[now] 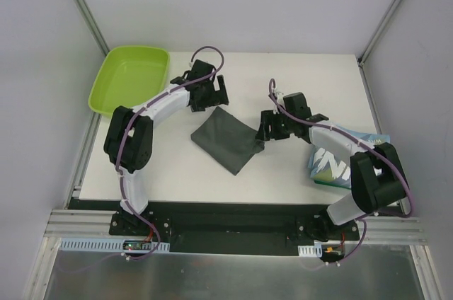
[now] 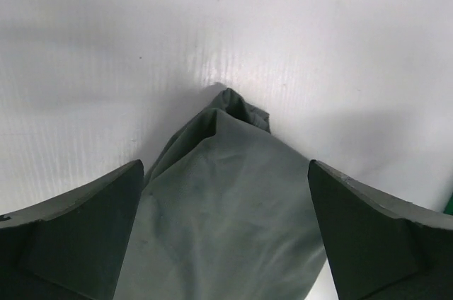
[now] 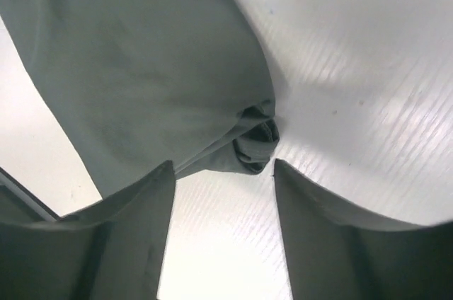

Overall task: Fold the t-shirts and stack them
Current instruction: Fold the long partially folded tshirt into a neat square, then smooth out wrinkles on the folded tshirt

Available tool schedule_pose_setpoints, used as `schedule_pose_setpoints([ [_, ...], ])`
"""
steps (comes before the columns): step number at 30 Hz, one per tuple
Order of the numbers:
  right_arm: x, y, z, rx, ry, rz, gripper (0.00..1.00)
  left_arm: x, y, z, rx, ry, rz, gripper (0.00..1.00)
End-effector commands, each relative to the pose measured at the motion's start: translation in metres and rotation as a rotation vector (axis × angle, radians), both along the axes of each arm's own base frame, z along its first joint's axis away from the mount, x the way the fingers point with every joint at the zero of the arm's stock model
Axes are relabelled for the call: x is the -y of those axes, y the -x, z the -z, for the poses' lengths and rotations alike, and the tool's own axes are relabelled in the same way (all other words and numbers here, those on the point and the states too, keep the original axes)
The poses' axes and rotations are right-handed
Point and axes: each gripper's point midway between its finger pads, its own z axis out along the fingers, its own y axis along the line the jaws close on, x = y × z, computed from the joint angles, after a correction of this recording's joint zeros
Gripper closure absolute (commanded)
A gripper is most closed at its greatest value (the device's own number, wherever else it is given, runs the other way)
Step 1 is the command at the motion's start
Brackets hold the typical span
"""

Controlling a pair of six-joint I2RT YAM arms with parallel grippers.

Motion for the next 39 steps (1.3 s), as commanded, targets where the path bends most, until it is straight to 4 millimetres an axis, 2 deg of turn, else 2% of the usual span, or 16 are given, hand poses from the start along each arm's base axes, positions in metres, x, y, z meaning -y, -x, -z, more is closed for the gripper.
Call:
schedule_pose_setpoints([
  [1, -0.014, -0.004, -0.041, 0.067, -0.08, -0.031, 0.04, 0.012, -0.002, -0.062, 0.129, 0.076, 0.096, 0.01],
  [5, -0.037, 0.021, -0.056, 0.048, -0.169, -0.08, 0.04, 0.014, 0.03, -0.067, 0.09, 0.143, 0.142, 0.01],
  [9, -0.078, 0.04, -0.073, 0.06, -0.319, -0.194, 0.04, 0.025, 0.061, -0.052, 0.002, 0.244, 0.203, 0.01],
  [11, -0.089, 0.041, -0.065, 0.021, -0.322, -0.213, 0.04, 0.024, 0.067, -0.038, -0.028, 0.248, 0.197, 0.01],
  [13, -0.097, 0.033, -0.056, -0.003, -0.318, -0.208, 0.04, 0.022, 0.069, -0.024, -0.054, 0.237, 0.184, 0.01],
  [16, -0.098, 0.016, -0.033, -0.028, -0.268, -0.168, 0.04, 0.018, 0.071, -0.003, -0.088, 0.21, 0.172, 0.01],
  [20, -0.088, 0.005, -0.007, -0.063, -0.208, -0.137, 0.04, 0.001, 0.083, 0.032, -0.155, 0.147, 0.108, 0.01],
  [26, -0.063, -0.008, 0.028, -0.111, -0.137, -0.073, 0.04, -0.014, 0.125, 0.056, -0.248, 0.161, 0.03, 0.01],
  [28, -0.06, -0.013, 0.03, -0.107, -0.13, -0.07, 0.04, -0.014, 0.144, 0.058, -0.269, 0.169, 0.013, 0.01],
  [31, -0.058, -0.013, 0.019, -0.098, -0.109, -0.097, 0.04, -0.009, 0.176, 0.056, -0.277, 0.169, 0.004, 0.01],
  [34, -0.052, -0.017, -0.013, -0.018, -0.093, -0.094, 0.04, 0.001, 0.202, 0.043, -0.241, 0.182, 0.021, 0.01],
  [37, -0.034, -0.019, -0.053, 0.112, -0.049, -0.071, 0.04, 0.002, 0.209, 0.021, -0.178, 0.211, 0.034, 0.01],
  [39, -0.027, -0.012, -0.078, 0.172, -0.069, -0.045, 0.04, 0.0, 0.203, 0.005, -0.12, 0.215, 0.033, 0.01],
])
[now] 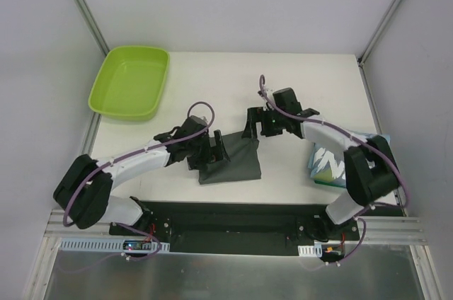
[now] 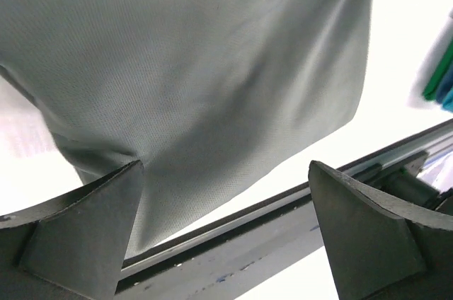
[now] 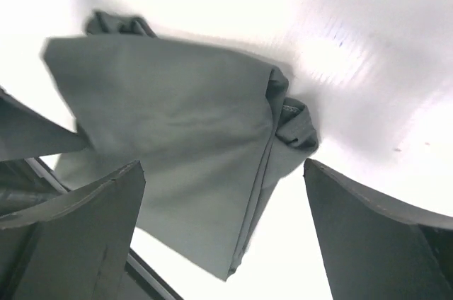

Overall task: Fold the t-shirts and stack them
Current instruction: Smooth out wrinkles on the folded tshirt

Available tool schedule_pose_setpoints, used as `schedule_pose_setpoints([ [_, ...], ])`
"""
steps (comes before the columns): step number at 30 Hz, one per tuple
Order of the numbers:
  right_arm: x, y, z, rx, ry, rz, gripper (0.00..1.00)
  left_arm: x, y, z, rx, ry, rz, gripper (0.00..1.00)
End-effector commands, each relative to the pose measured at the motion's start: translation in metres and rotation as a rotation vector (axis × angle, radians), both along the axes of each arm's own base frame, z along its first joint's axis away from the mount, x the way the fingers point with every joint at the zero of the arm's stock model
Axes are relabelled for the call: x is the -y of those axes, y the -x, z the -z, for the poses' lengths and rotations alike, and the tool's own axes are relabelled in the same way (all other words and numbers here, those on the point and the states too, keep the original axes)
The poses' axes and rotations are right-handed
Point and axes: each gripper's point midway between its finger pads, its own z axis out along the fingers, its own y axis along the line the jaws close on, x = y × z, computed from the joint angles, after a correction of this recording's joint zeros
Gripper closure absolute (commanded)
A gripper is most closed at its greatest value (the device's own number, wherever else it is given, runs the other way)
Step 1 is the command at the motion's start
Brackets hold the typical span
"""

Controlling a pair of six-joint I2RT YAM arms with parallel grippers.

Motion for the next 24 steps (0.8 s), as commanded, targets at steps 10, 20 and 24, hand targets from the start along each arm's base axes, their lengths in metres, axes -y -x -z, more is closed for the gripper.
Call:
schedule_pose_setpoints([
  [10, 0.004, 0.068, -0.094, 0.155, -0.209, -0.039, 0.04, -0.013, -0.065, -0.039, 0.169, -0.055, -0.088, 0.01],
  [20, 0.053, 0.045, -0.109, 0.343, -0.103, 0.237, 0.04, -0.03, -0.085, 0.018, 0.071, -0.176, -0.076, 0.01],
  [24, 0.064, 0.047, -0.108, 0.366, -0.108, 0.282, 0.04, -0.026, -0.1, 0.005, 0.128, -0.179, -0.058, 0.01],
])
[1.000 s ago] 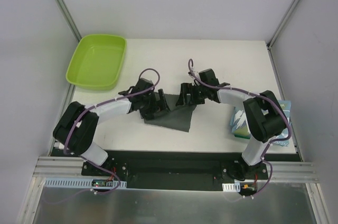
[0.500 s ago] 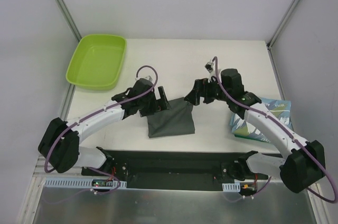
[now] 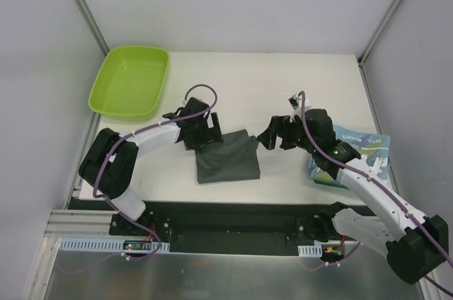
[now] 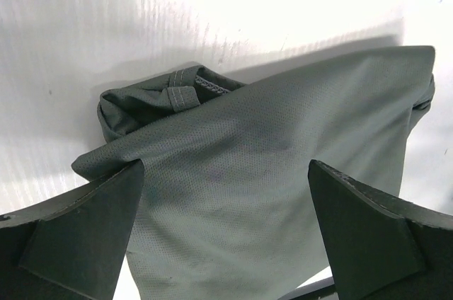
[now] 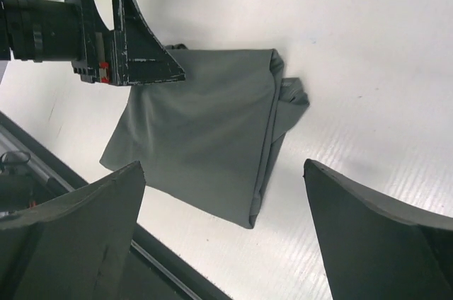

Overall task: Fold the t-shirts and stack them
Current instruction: Smooth out wrinkles on the folded tshirt, then put the neatly folded tshirt into the corner of the board with the right arm

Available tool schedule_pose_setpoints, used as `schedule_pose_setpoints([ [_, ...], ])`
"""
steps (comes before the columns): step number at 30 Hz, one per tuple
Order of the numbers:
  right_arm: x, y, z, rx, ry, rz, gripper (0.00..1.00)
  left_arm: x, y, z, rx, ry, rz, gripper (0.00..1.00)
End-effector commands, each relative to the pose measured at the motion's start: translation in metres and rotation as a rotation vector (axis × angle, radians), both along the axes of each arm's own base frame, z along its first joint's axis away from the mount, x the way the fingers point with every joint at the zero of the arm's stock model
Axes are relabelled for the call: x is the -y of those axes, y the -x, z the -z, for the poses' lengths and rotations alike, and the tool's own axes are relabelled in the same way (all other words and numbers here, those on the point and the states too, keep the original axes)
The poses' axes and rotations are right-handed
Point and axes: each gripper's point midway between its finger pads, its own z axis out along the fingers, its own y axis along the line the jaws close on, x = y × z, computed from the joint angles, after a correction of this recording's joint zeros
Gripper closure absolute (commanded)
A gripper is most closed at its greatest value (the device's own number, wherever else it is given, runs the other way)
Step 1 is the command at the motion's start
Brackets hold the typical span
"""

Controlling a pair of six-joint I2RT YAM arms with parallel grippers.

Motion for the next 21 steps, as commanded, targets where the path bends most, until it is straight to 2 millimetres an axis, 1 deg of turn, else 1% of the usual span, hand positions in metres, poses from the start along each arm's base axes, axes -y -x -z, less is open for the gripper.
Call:
schedule_pose_setpoints([
  [1, 0.013, -0.008, -0.007, 0.063, -0.008, 0.076, 0.04, 0.005, -0.018, -0.019, 0.075, -0.002, 0.056, 0.01],
  [3, 0.012, -0.007, -0.007, 0.059, -0.004, 0.056, 0.04, 0.008, -0.021, -0.037, 0.12, 0.021, 0.071, 0.01],
  [5, 0.01, -0.003, -0.004, 0.024, -0.002, 0.063, 0.04, 0.003, -0.02, -0.053, 0.171, 0.026, 0.071, 0.01],
  [7, 0.004, -0.001, 0.002, -0.01, 0.009, 0.07, 0.04, -0.009, -0.015, -0.068, 0.219, 0.012, 0.038, 0.01],
  [8, 0.002, -0.002, 0.008, -0.022, 0.03, 0.096, 0.04, -0.016, -0.007, -0.07, 0.222, 0.003, 0.032, 0.01],
  [9, 0.0, -0.002, 0.014, -0.042, 0.055, 0.117, 0.04, -0.025, -0.008, -0.079, 0.257, -0.015, 0.002, 0.01],
  [10, -0.006, 0.0, 0.02, -0.066, 0.077, 0.12, 0.04, -0.035, 0.0, -0.085, 0.272, -0.034, -0.016, 0.01],
  [11, -0.006, -0.004, 0.024, -0.072, 0.117, 0.16, 0.04, -0.043, 0.004, -0.088, 0.28, -0.049, -0.039, 0.01],
  [12, -0.009, -0.004, 0.031, -0.095, 0.151, 0.175, 0.04, -0.052, 0.009, -0.092, 0.296, -0.06, -0.07, 0.01],
  [15, -0.02, -0.008, 0.049, -0.139, 0.24, 0.225, 0.04, -0.073, 0.025, -0.09, 0.31, -0.082, -0.133, 0.01],
  [17, -0.031, -0.012, 0.057, -0.16, 0.269, 0.225, 0.04, -0.082, 0.034, -0.088, 0.32, -0.082, -0.16, 0.01],
  [18, -0.037, -0.012, 0.067, -0.186, 0.286, 0.222, 0.04, -0.085, 0.038, -0.084, 0.317, -0.086, -0.164, 0.01],
  [20, -0.047, -0.011, 0.076, -0.226, 0.296, 0.22, 0.02, -0.09, 0.045, -0.078, 0.314, -0.091, -0.174, 0.01],
  [21, -0.048, -0.009, 0.083, -0.253, 0.317, 0.228, 0.01, -0.093, 0.047, -0.075, 0.309, -0.094, -0.181, 0.01],
])
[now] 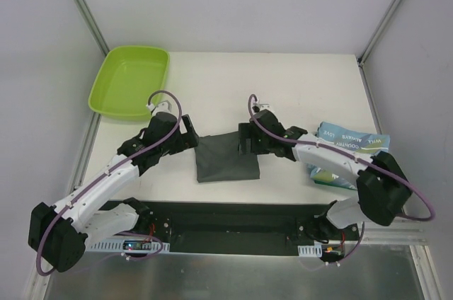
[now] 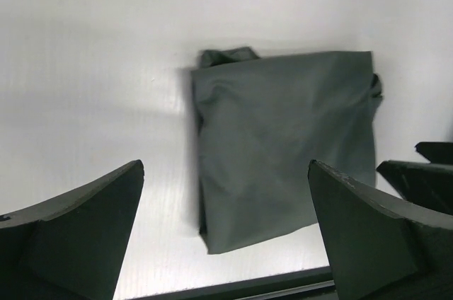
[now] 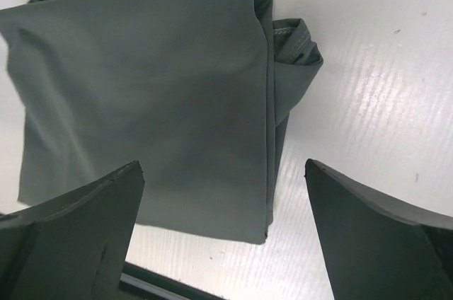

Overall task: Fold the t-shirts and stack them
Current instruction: Put the neatly folded tshirt into the corner of the board with the right arm

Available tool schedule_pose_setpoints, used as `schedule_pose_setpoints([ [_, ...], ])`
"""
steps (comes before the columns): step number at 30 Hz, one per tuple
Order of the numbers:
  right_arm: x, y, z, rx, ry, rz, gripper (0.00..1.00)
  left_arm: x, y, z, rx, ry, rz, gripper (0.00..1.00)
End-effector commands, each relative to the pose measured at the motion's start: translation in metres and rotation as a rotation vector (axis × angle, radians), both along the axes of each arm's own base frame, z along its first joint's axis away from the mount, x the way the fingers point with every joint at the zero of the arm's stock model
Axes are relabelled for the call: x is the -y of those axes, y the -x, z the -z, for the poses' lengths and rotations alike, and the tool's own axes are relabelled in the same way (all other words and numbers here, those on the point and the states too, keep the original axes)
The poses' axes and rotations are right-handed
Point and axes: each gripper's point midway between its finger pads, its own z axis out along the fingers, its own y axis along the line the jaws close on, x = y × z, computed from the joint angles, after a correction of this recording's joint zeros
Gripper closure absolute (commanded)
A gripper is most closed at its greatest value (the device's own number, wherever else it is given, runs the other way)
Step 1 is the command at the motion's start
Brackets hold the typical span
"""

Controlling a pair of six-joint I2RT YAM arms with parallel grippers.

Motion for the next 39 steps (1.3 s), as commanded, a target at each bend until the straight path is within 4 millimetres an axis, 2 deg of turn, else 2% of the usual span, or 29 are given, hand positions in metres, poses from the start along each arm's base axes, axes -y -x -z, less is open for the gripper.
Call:
schedule_pose_setpoints([
  [1, -0.008, -0.007, 0.009, -0.048, 0.045, 0.101, 0.01, -0.027, 0.017, 0.029, -0.064, -0.069, -0.085, 0.01],
  [6, -0.016, 0.002, 0.04, -0.148, 0.072, 0.115, 0.06, -0.031, 0.018, 0.037, -0.082, -0.098, -0.09, 0.01],
  [10, -0.025, 0.007, 0.057, -0.194, 0.089, 0.082, 0.17, -0.032, 0.017, 0.041, -0.098, -0.11, -0.096, 0.01],
  [14, -0.015, 0.015, 0.073, -0.218, 0.199, 0.082, 0.22, -0.036, 0.018, 0.041, -0.086, -0.116, -0.105, 0.01],
  [17, -0.015, 0.022, 0.082, -0.242, 0.209, 0.077, 0.25, -0.041, 0.019, 0.038, -0.06, -0.115, -0.125, 0.01],
  [21, -0.022, 0.027, 0.09, -0.261, 0.196, 0.06, 0.41, -0.045, 0.019, 0.035, -0.039, -0.112, -0.141, 0.01],
  [24, -0.032, 0.03, 0.089, -0.23, 0.183, -0.003, 0.6, -0.05, 0.019, 0.034, -0.024, -0.106, -0.17, 0.01],
  [25, -0.033, 0.03, 0.088, -0.214, 0.192, -0.022, 0.72, -0.051, 0.02, 0.034, -0.021, -0.107, -0.174, 0.01],
  [26, -0.032, 0.028, 0.086, -0.195, 0.205, -0.03, 0.81, -0.052, 0.02, 0.033, -0.012, -0.106, -0.179, 0.01],
  [29, -0.023, 0.02, 0.074, -0.122, 0.241, -0.055, 0.98, -0.055, 0.021, 0.03, 0.008, -0.102, -0.186, 0.01],
  [34, 0.012, 0.003, 0.033, 0.027, 0.37, -0.022, 1.0, -0.059, 0.022, 0.028, 0.028, -0.1, -0.199, 0.01],
  [39, 0.054, 0.003, 0.0, 0.111, 0.527, -0.023, 1.0, -0.062, 0.022, 0.027, 0.034, -0.105, -0.207, 0.01],
])
